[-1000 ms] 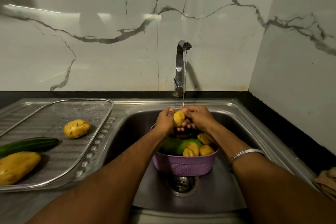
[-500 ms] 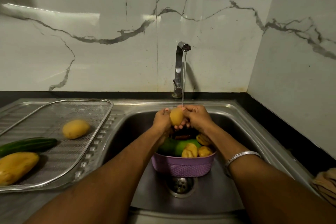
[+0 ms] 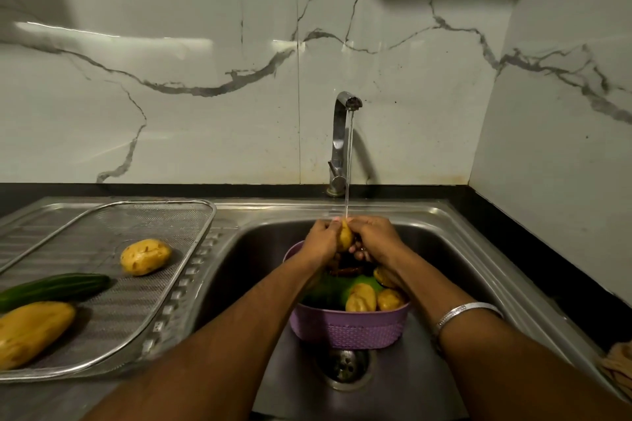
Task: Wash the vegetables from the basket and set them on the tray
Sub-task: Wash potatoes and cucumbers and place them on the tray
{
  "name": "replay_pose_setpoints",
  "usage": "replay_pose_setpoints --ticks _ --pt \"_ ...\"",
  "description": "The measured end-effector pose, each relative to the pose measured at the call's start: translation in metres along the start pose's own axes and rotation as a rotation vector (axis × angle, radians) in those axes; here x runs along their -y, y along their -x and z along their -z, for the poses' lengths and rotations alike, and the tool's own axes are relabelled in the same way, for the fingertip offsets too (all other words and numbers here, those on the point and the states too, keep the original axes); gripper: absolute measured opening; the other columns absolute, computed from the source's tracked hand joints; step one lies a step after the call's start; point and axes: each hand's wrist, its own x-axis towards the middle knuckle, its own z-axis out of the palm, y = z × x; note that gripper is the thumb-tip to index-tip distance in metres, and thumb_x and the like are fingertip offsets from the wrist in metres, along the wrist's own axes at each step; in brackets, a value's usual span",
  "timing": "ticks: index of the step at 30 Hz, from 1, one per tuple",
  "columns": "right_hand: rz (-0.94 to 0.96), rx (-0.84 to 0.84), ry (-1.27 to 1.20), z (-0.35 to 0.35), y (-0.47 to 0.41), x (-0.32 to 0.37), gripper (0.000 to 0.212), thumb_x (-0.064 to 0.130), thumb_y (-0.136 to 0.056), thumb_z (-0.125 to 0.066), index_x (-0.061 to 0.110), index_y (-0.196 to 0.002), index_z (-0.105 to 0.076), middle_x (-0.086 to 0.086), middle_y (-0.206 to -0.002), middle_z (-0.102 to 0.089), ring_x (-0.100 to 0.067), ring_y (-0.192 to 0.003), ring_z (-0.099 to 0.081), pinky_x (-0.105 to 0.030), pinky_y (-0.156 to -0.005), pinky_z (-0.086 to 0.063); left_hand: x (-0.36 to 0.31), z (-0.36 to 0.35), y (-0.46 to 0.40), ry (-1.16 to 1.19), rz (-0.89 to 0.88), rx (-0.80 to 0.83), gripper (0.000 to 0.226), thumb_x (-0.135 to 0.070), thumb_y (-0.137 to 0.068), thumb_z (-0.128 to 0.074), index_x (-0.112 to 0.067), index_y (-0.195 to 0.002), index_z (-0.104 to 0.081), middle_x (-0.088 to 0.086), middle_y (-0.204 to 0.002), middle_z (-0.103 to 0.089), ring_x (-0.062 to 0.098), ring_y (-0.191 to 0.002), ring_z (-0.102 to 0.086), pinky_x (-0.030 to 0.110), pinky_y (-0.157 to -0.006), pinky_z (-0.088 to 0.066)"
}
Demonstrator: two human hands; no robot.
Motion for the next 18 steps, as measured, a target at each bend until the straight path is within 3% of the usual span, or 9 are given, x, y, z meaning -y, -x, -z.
replay_pose_setpoints --ticks 4,8,12,15,16,18 --pt "0.008 -0.051 -0.021 -0.006 0.001 -0.001 0.017 0.033 -0.099 -0.064 0.022 -0.103 -0.076 -0.018 -0.077 -0.070 -0.014 -0.053 -0.058 -0.023 -0.041 -0.045 0.002 0.001 0.000 0.058 0.012 -0.025 0.038 -0.040 -0.109 -0.035 -0.013 -0.129 -0.053 0.007 -0.099 -0.063 0.016 -0.079 -0.061 0.027 -0.058 -0.049" --pt "0.091 -0.205 0.033 -0.009 -0.003 -0.005 0.026 0.038 -0.097 -0.066 0.015 -0.101 -0.076 -0.007 -0.072 -0.071 -0.014 -0.050 -0.059 -0.022 -0.044 -0.046 0.001 -0.003 0.007 0.074 -0.002 0.018 0.033 -0.039 -0.109 -0.035 -0.017 -0.128 -0.050 0.007 -0.104 -0.064 0.016 -0.086 -0.065 0.024 -0.060 -0.052" --pt "0.024 -0.102 0.097 -0.008 -0.002 -0.003 0.028 0.034 -0.105 -0.051 0.022 -0.125 -0.068 -0.006 -0.078 -0.064 -0.013 -0.057 -0.055 -0.023 -0.047 -0.044 0.001 -0.003 0.006 0.085 -0.008 0.022 0.033 -0.034 -0.110 -0.033 -0.016 -0.134 -0.047 0.007 -0.112 -0.061 0.017 -0.096 -0.063 0.028 -0.070 -0.055" --pt "0.013 -0.027 0.088 -0.013 -0.002 -0.002 0.029 0.031 -0.108 -0.045 0.030 -0.134 -0.058 -0.006 -0.111 -0.065 -0.016 -0.084 -0.060 -0.023 -0.055 -0.048 -0.001 -0.007 0.007 0.162 -0.008 0.024 0.032 -0.029 -0.110 -0.032 -0.020 -0.137 -0.048 0.008 -0.118 -0.062 0.020 -0.101 -0.064 0.032 -0.075 -0.057" --pt "0.014 -0.029 0.081 -0.015 -0.002 -0.002 0.029 0.031 -0.108 -0.044 0.029 -0.134 -0.057 -0.007 -0.114 -0.066 -0.017 -0.088 -0.061 -0.023 -0.055 -0.049 -0.001 -0.008 0.007 0.183 -0.003 0.025 0.030 -0.027 -0.110 -0.032 -0.021 -0.134 -0.050 0.007 -0.113 -0.064 0.019 -0.097 -0.065 0.032 -0.073 -0.057" --pt "-0.018 -0.045 0.124 -0.016 0.001 -0.002 0.028 0.035 -0.109 -0.041 0.022 -0.127 -0.060 -0.008 -0.094 -0.065 -0.017 -0.074 -0.061 -0.021 -0.046 -0.048 -0.003 -0.011 0.008 0.216 0.036 0.021 0.027 -0.027 -0.109 -0.035 -0.018 -0.127 -0.054 0.009 -0.103 -0.066 0.019 -0.083 -0.065 0.034 -0.065 -0.058"
